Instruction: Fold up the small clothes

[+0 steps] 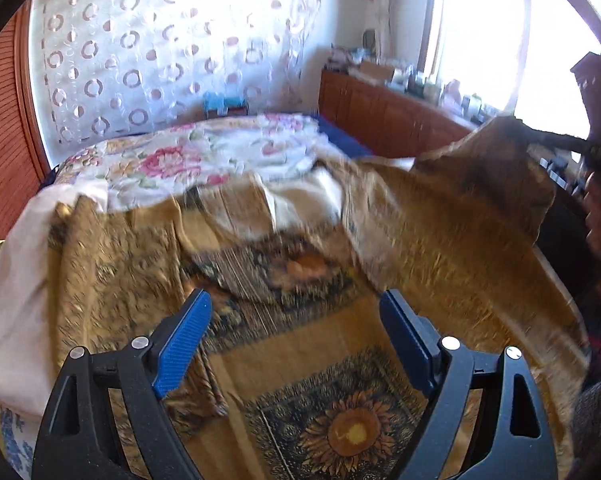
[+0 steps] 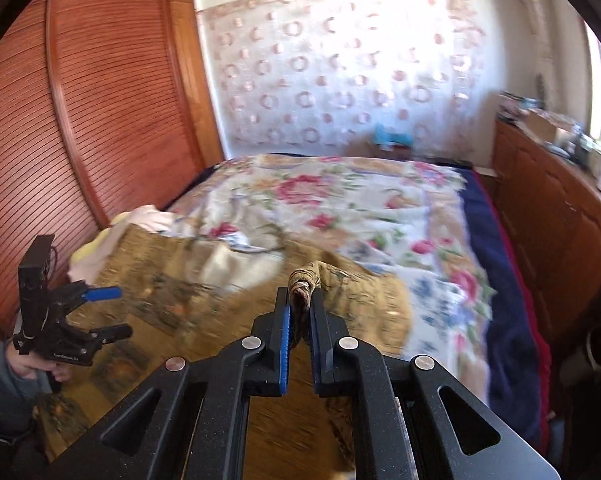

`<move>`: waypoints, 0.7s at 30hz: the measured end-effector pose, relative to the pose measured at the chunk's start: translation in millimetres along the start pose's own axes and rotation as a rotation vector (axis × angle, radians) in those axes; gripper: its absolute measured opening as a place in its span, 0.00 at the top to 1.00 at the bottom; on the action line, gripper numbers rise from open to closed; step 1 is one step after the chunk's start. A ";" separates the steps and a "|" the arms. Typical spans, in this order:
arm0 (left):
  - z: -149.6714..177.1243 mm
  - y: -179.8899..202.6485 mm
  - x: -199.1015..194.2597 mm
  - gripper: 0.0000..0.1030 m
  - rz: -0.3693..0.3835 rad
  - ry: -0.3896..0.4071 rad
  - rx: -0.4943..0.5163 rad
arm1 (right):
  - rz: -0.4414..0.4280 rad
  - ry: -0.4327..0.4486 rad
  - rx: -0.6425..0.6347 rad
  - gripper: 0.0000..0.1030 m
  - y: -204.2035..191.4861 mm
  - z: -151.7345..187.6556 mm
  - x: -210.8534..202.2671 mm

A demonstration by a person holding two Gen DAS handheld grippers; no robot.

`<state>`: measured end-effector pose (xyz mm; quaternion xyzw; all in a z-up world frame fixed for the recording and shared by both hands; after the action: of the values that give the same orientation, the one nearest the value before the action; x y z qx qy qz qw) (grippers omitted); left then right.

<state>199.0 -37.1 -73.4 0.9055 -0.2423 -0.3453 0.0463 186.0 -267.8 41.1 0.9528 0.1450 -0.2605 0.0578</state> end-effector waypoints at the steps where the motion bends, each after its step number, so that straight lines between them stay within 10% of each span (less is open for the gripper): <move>1: -2.1 -1.7 -2.8 0.15 -0.002 0.005 0.000 | -0.019 -0.004 -0.008 0.92 -8.1 -1.4 3.5; 4: -7.8 -3.3 -5.8 0.15 0.007 0.004 0.014 | -0.049 -0.020 -0.032 0.82 -21.2 -1.8 13.2; 6: -10.5 -2.9 -4.9 0.15 0.025 0.006 0.025 | -0.039 -0.024 -0.044 0.56 -20.5 0.5 19.1; 21: -41.5 24.0 52.8 0.15 0.089 -0.090 0.102 | 0.222 -0.152 -0.032 0.54 24.1 50.3 54.7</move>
<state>250.1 -86.5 -67.8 0.8787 -0.3012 -0.3703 0.0047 214.3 -286.6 -29.3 0.9394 0.0378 -0.3216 0.1123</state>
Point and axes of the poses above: each gripper's, at about its wrist camera, not at the fingertips, and x roughly the way its jaws point, y to its right, z to its underside, the point moved 4 cm from there along x, roughly the way its jaws point, and after that the axes turned 13 degrees about z, right-handed, at the moved point
